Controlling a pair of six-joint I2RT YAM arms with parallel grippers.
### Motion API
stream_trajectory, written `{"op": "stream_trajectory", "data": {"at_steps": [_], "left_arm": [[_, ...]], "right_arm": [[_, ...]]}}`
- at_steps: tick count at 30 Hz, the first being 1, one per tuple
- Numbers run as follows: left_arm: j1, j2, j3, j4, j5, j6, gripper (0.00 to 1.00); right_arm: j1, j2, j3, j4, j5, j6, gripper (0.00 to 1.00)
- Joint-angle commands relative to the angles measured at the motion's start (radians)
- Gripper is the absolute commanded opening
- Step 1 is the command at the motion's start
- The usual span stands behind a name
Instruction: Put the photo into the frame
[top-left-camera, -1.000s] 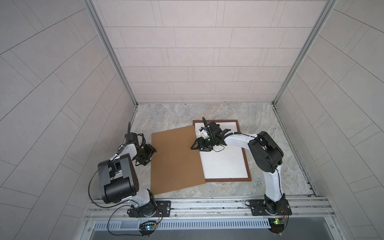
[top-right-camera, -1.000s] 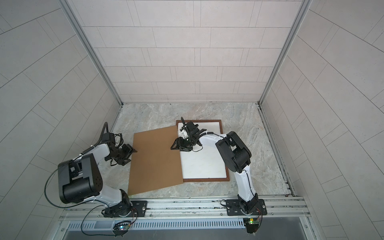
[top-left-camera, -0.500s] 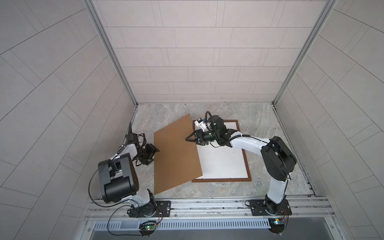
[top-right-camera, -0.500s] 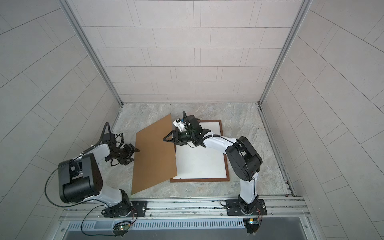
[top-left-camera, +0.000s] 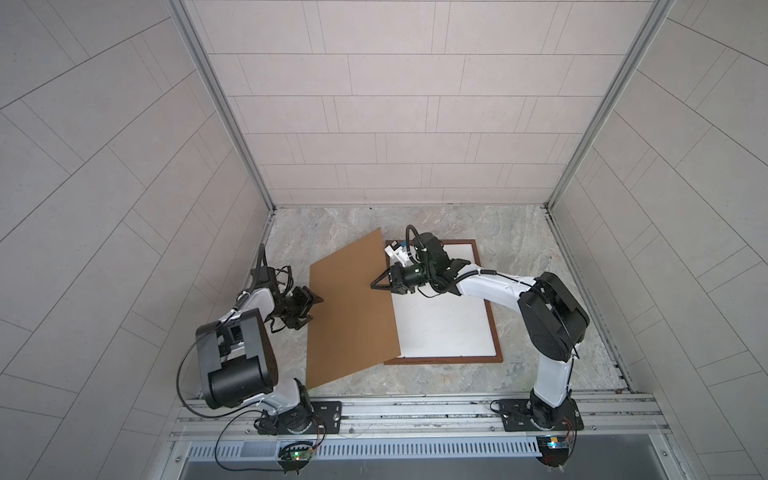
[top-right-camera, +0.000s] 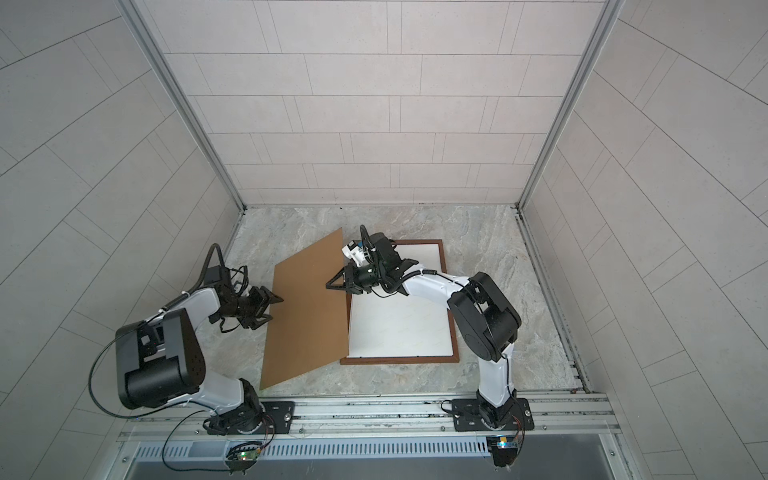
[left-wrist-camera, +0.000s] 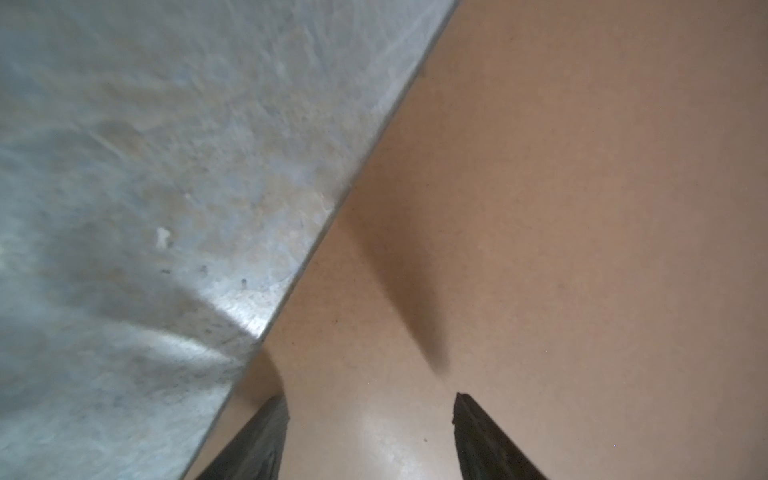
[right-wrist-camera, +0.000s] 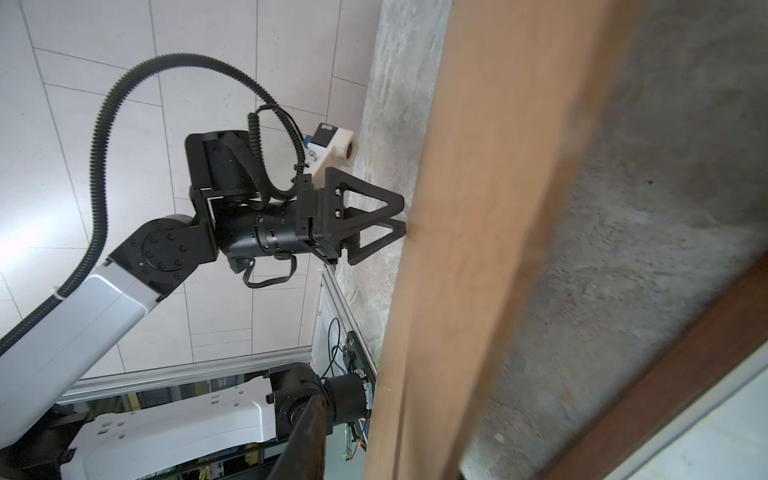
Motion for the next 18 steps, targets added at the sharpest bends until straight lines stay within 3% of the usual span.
{"op": "stream_trajectory", "data": {"at_steps": [1,4,8,18], "left_arm": [[-0.007,-0.025,-0.008,-0.036,0.012,0.020,0.69],[-0.006,-0.017,-0.010,-0.032,0.021,0.018,0.69],[-0.007,-0.012,-0.012,-0.030,0.031,0.015,0.69],[-0.001,-0.079,0.004,-0.014,0.042,-0.007,0.69]], "right_arm": [[0.010,0.026,0.044,-0.045,-0.004,-0.043,0.29],[0.009,0.053,0.063,-0.048,-0.012,-0.047,0.25],[0.008,0.072,0.071,-0.017,-0.022,-0.025,0.02],[-0.036,-0.013,0.045,-0.011,-0.051,-0.012,0.00]]}}
